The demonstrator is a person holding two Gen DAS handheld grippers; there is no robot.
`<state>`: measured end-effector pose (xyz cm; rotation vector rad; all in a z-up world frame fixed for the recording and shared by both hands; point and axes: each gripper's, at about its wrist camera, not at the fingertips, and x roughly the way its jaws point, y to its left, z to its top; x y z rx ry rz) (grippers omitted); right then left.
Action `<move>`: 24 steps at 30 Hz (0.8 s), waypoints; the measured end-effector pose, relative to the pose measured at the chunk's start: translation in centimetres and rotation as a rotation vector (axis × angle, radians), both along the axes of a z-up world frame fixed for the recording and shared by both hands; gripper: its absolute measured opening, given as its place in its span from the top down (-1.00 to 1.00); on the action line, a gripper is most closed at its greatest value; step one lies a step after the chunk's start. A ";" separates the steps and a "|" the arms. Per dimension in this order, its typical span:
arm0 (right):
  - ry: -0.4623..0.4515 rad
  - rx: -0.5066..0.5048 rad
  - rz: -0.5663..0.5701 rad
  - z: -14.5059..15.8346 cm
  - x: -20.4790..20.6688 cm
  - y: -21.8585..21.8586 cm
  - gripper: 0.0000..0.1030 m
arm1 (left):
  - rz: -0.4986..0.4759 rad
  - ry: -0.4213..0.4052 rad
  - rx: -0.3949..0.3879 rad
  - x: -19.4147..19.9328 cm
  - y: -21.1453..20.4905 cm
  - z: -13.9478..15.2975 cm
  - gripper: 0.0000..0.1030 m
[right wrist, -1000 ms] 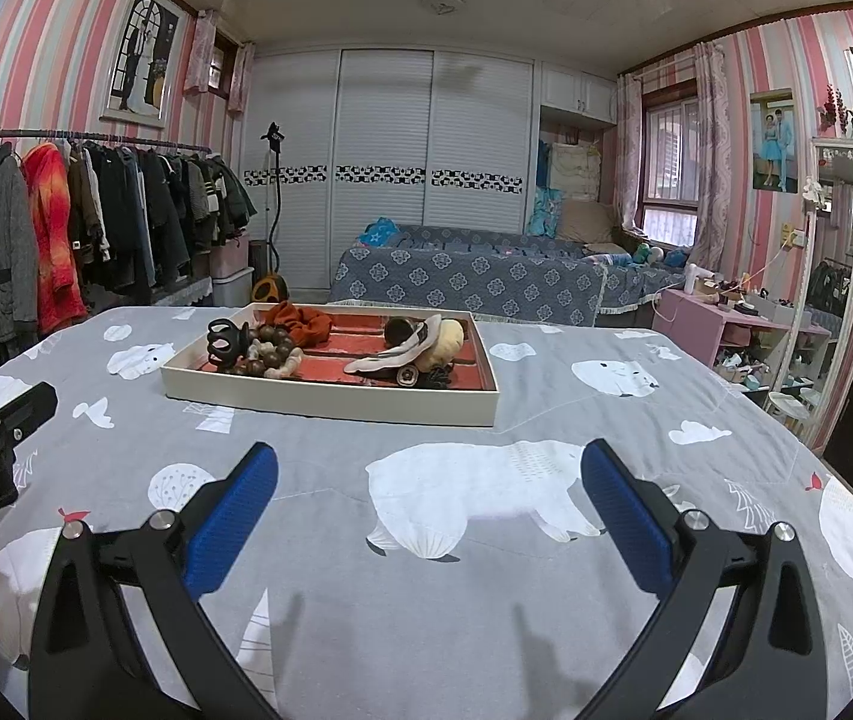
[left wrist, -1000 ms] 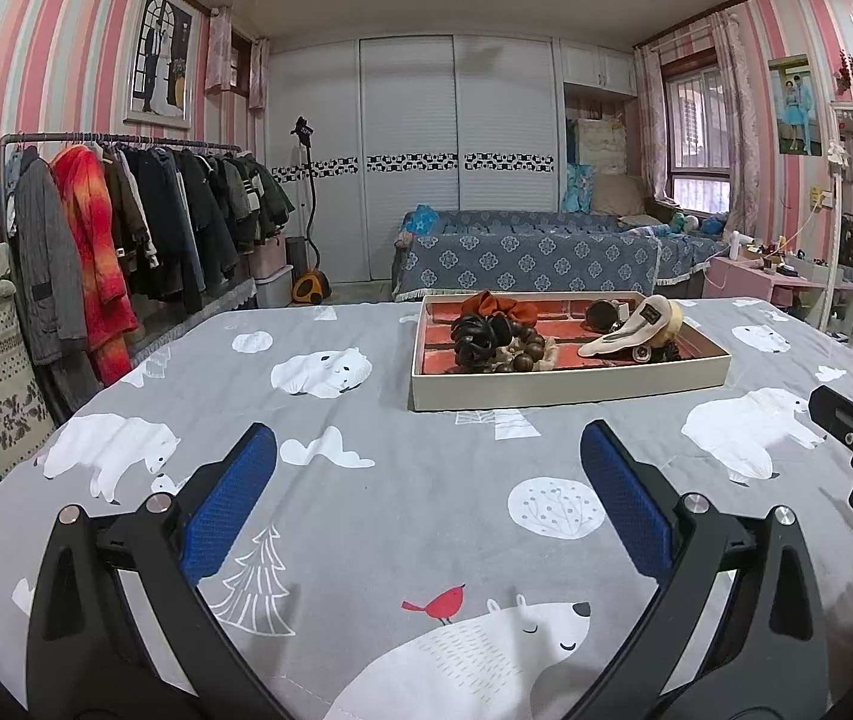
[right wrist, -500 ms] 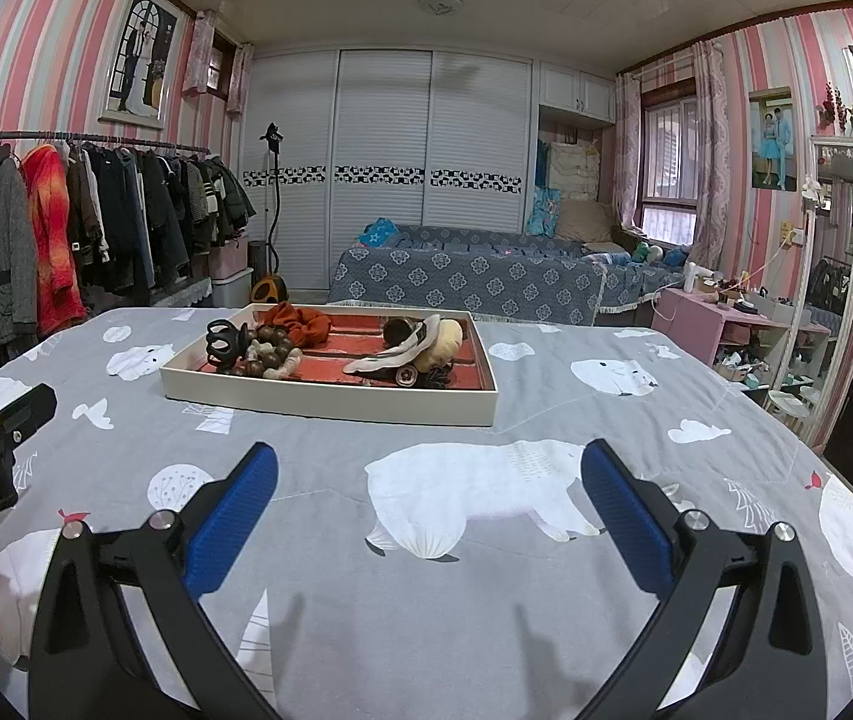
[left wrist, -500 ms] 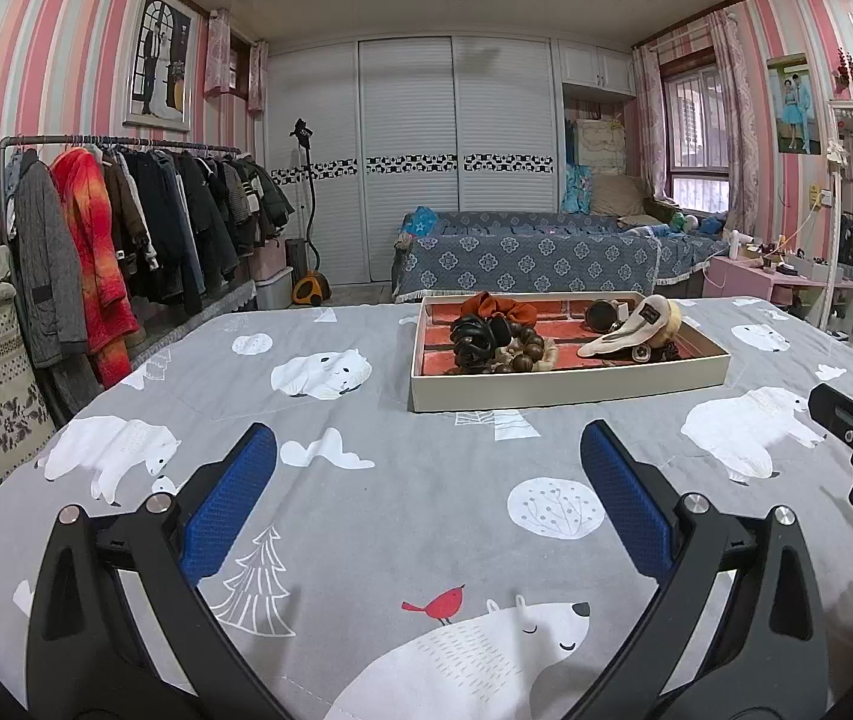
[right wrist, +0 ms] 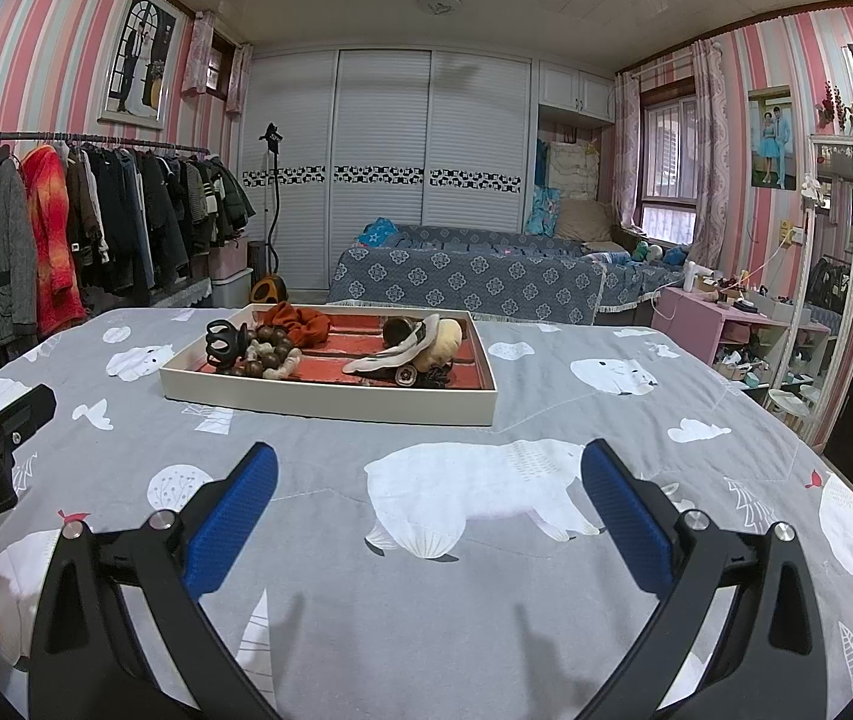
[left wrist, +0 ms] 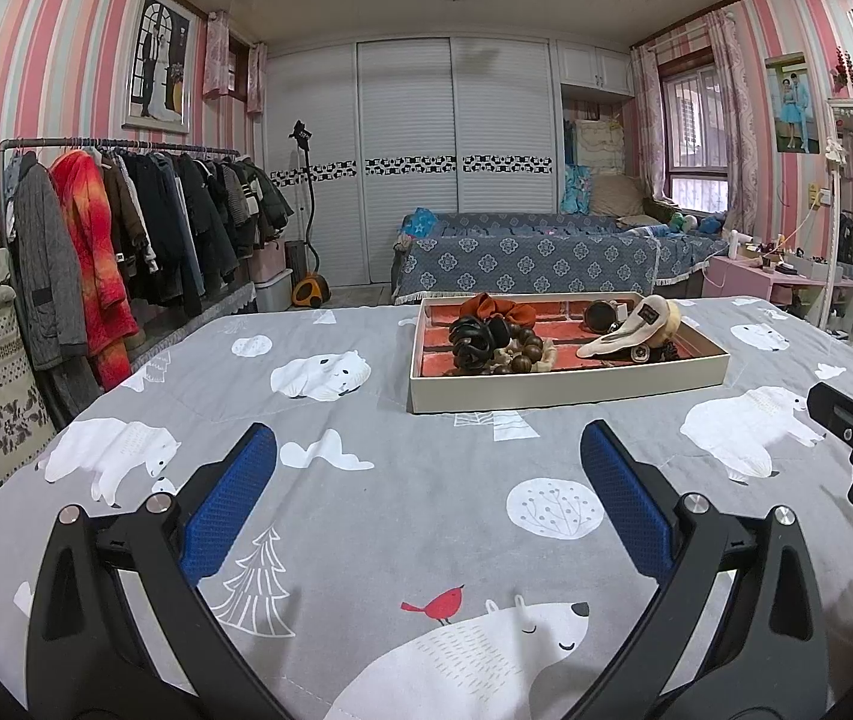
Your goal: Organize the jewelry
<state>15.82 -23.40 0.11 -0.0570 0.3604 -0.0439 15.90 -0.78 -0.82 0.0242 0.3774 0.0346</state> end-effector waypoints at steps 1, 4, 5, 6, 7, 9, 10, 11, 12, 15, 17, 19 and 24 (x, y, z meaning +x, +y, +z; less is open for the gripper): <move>0.000 0.000 0.000 0.0 0.0 0.0 -0.92 | 0.000 0.000 0.000 0.0 -0.1 0.0 -0.91; 0.000 0.000 0.000 0.0 0.0 0.0 -0.92 | 0.000 -0.001 0.001 0.0 -0.1 0.0 -0.91; 0.000 0.000 0.000 0.0 0.0 0.0 -0.92 | 0.000 -0.001 0.001 0.0 -0.1 -0.1 -0.91; 0.001 0.000 0.000 0.0 0.0 0.0 -0.92 | 0.000 0.000 0.001 0.0 0.0 0.0 -0.91; 0.001 0.000 0.000 0.0 0.0 0.0 -0.92 | 0.000 0.000 0.001 0.0 -0.1 -0.1 -0.91; 0.000 0.000 0.000 0.0 0.0 0.0 -0.92 | 0.000 -0.001 0.001 0.0 -0.1 -0.1 -0.91; 0.001 0.000 0.000 0.0 0.0 0.0 -0.92 | 0.000 -0.001 0.001 0.0 -0.1 -0.1 -0.91; 0.001 0.000 0.000 0.0 0.0 0.0 -0.92 | 0.000 -0.001 0.002 0.0 -0.1 -0.1 -0.91; 0.001 0.000 0.000 0.0 0.0 0.0 -0.92 | 0.000 -0.001 0.002 0.0 0.0 -0.1 -0.91; 0.000 0.000 0.000 0.0 0.0 0.0 -0.92 | 0.000 -0.001 0.002 0.0 -0.1 -0.1 -0.91; 0.001 0.001 0.000 0.0 0.0 0.0 -0.92 | 0.000 -0.001 0.002 0.0 -0.1 -0.1 -0.91; 0.000 0.001 0.000 0.0 0.0 -0.1 -0.92 | 0.000 -0.002 0.002 -0.1 -0.1 -0.2 -0.91; 0.000 0.001 0.000 0.0 0.0 0.0 -0.92 | 0.001 -0.001 0.002 -0.1 -0.1 -0.2 -0.91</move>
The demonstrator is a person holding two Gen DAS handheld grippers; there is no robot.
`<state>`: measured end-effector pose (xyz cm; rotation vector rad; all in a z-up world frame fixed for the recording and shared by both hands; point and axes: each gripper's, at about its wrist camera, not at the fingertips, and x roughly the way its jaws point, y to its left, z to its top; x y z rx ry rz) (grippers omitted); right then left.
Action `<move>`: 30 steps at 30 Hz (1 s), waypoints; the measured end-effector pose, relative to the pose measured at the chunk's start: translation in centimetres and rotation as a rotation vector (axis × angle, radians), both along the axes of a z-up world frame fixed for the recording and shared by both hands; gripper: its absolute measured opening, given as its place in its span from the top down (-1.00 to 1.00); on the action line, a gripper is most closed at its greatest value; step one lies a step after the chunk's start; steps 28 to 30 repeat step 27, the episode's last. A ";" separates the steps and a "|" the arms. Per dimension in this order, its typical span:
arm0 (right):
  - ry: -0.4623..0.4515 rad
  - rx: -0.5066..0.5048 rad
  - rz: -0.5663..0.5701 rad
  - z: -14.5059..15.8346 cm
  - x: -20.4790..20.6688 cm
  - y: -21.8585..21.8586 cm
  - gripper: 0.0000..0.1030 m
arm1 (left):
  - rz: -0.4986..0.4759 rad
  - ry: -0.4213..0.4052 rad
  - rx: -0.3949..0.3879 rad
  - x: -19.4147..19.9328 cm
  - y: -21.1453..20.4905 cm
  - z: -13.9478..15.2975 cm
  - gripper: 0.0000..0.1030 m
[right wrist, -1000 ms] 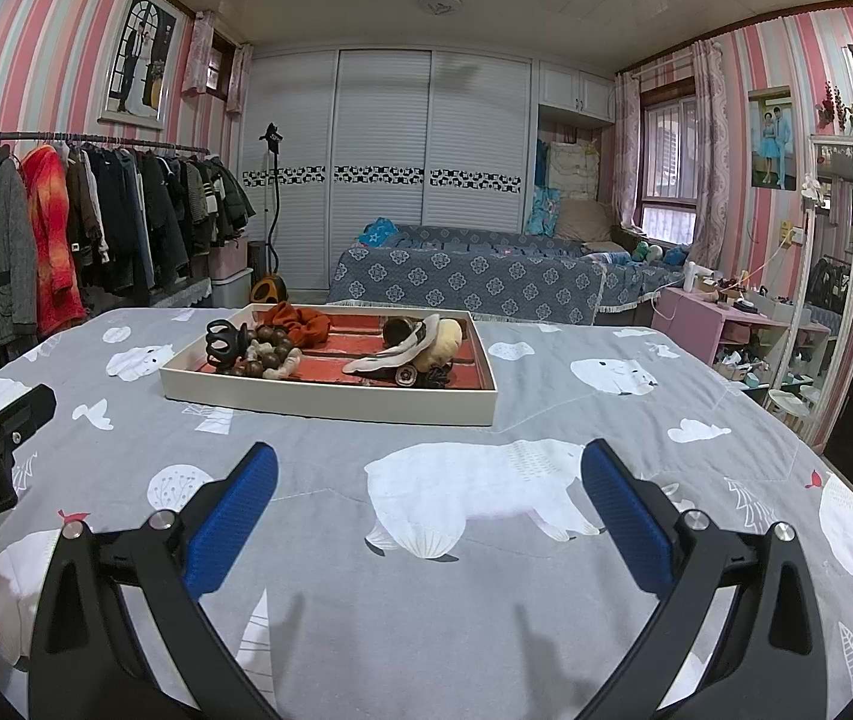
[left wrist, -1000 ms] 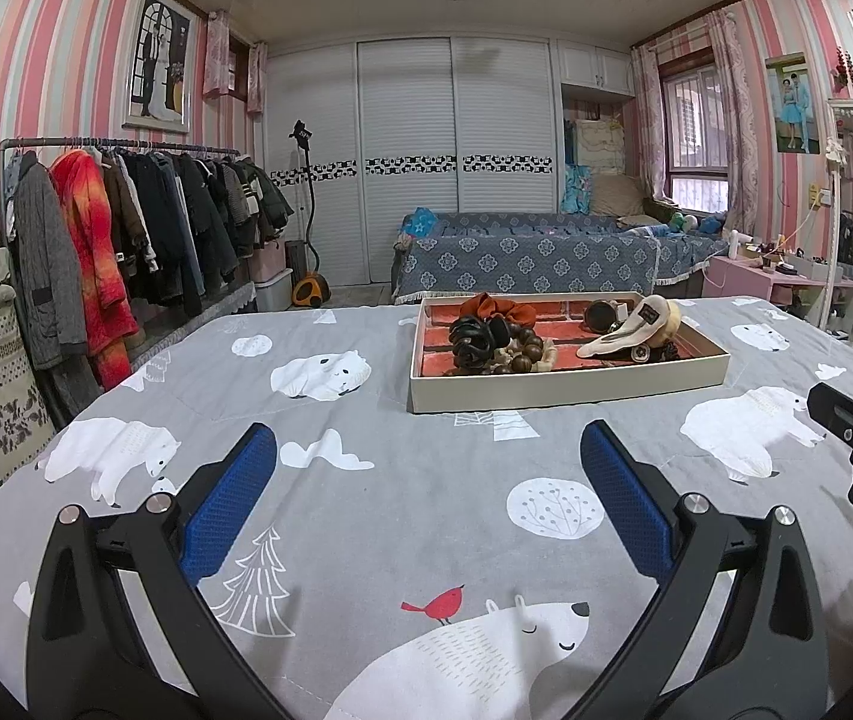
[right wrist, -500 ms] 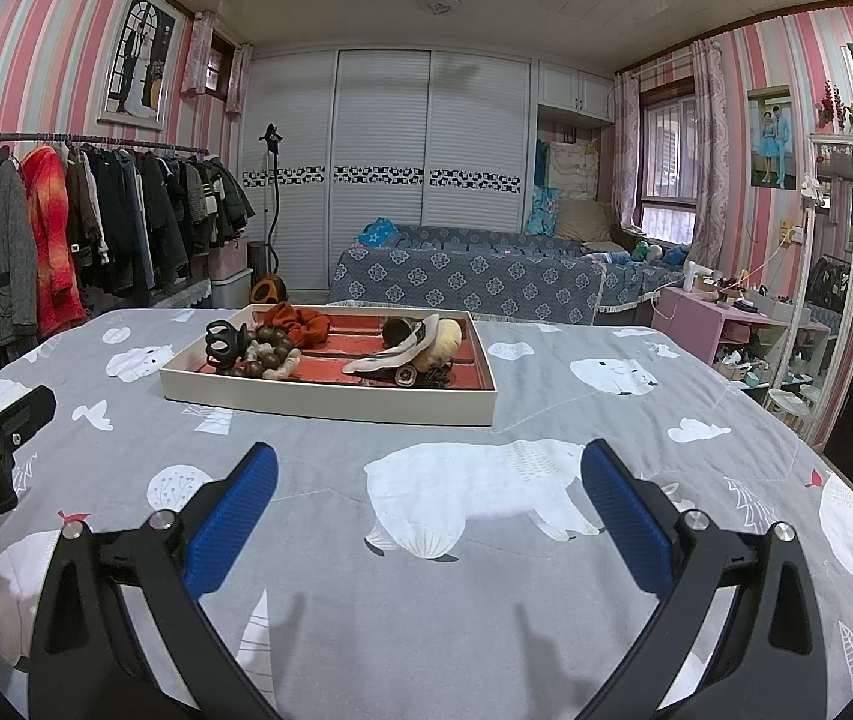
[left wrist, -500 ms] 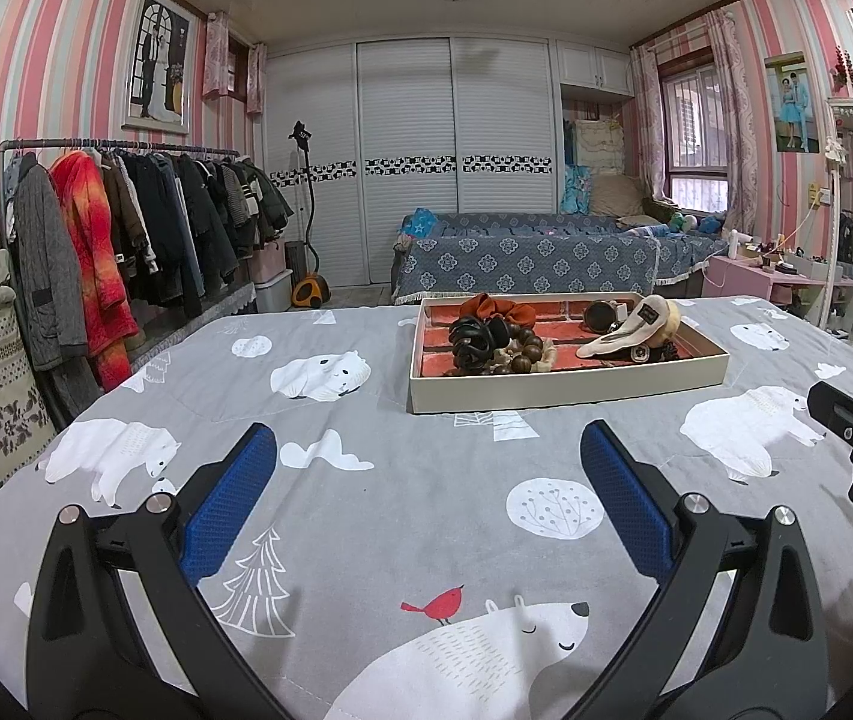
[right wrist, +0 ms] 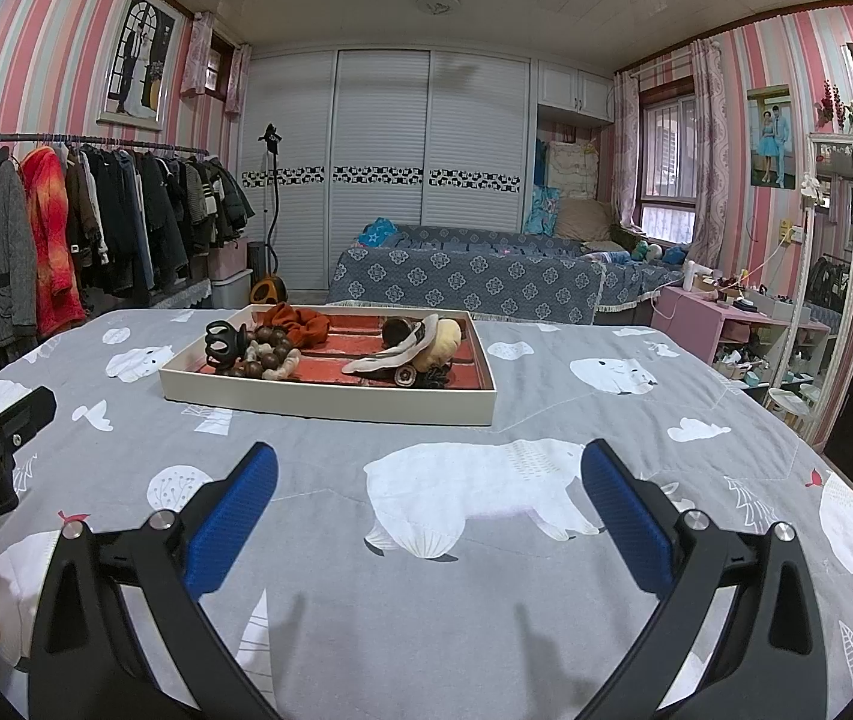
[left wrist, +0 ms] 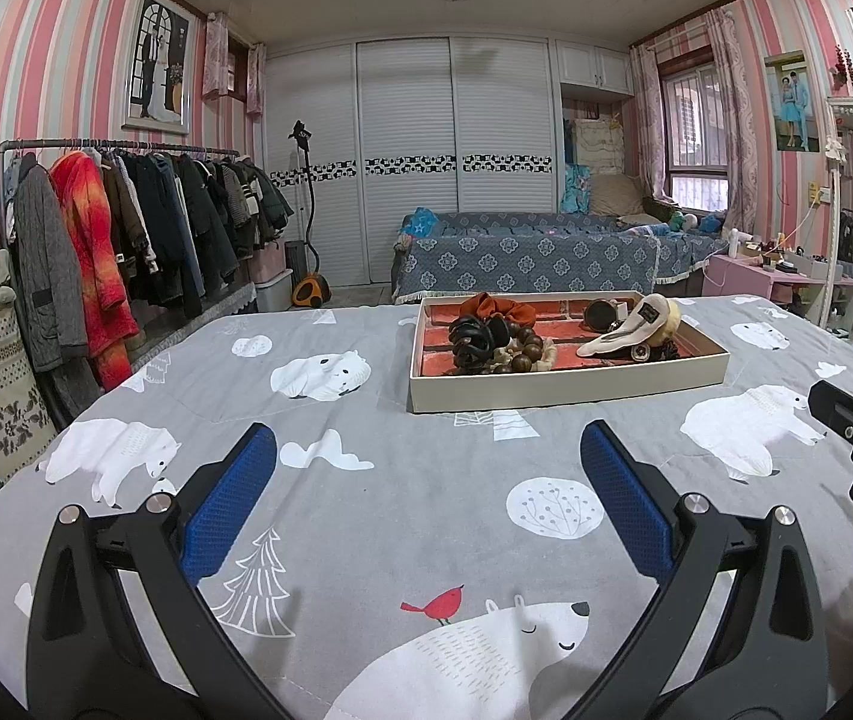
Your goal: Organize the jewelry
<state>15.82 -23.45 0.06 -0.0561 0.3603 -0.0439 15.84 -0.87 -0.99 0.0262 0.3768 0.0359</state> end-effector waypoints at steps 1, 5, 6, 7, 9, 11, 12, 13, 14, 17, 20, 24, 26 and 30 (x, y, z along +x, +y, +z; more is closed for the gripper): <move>0.000 0.000 0.000 0.0 0.0 0.0 -0.92 | -0.001 -0.001 0.000 0.0 0.0 0.0 -0.91; 0.000 0.000 0.000 0.0 0.0 0.0 -0.92 | -0.001 -0.002 0.002 0.0 0.0 0.0 -0.91; 0.000 0.000 0.000 0.0 0.0 0.0 -0.92 | -0.002 -0.002 0.002 0.0 0.0 0.0 -0.90; 0.000 0.000 0.000 0.0 0.0 0.0 -0.92 | -0.001 -0.002 0.001 0.0 0.0 0.0 -0.91; 0.000 0.001 0.000 0.0 0.0 0.0 -0.92 | -0.001 0.000 0.001 0.0 0.0 0.0 -0.91; 0.000 0.001 0.000 0.0 0.0 0.0 -0.92 | -0.001 -0.001 0.001 0.0 -0.1 -0.1 -0.91; 0.000 0.001 0.000 0.0 0.0 0.0 -0.92 | -0.001 -0.001 0.001 0.0 -0.1 -0.1 -0.91; -0.001 0.001 0.000 0.0 0.0 0.0 -0.92 | -0.001 -0.002 0.002 0.0 -0.1 -0.1 -0.91; 0.000 0.001 0.000 0.0 0.0 0.0 -0.92 | -0.001 -0.002 0.003 0.0 -0.1 -0.1 -0.91; -0.001 0.002 -0.001 0.0 0.0 0.0 -0.92 | -0.001 -0.002 0.003 0.0 -0.1 -0.1 -0.91; -0.002 0.005 -0.003 0.0 0.0 -0.1 -0.92 | -0.001 -0.003 0.004 0.0 -0.1 -0.1 -0.91; -0.002 0.005 -0.003 0.0 0.0 -0.1 -0.92 | -0.016 -0.006 0.010 0.0 -0.1 0.1 -0.91; -0.002 0.005 -0.003 0.0 0.0 -0.1 -0.92 | -0.019 -0.010 0.015 0.1 0.0 0.1 -0.91; -0.002 0.005 -0.003 0.0 0.0 -0.1 -0.92 | -0.019 -0.010 0.016 0.0 0.0 0.2 -0.91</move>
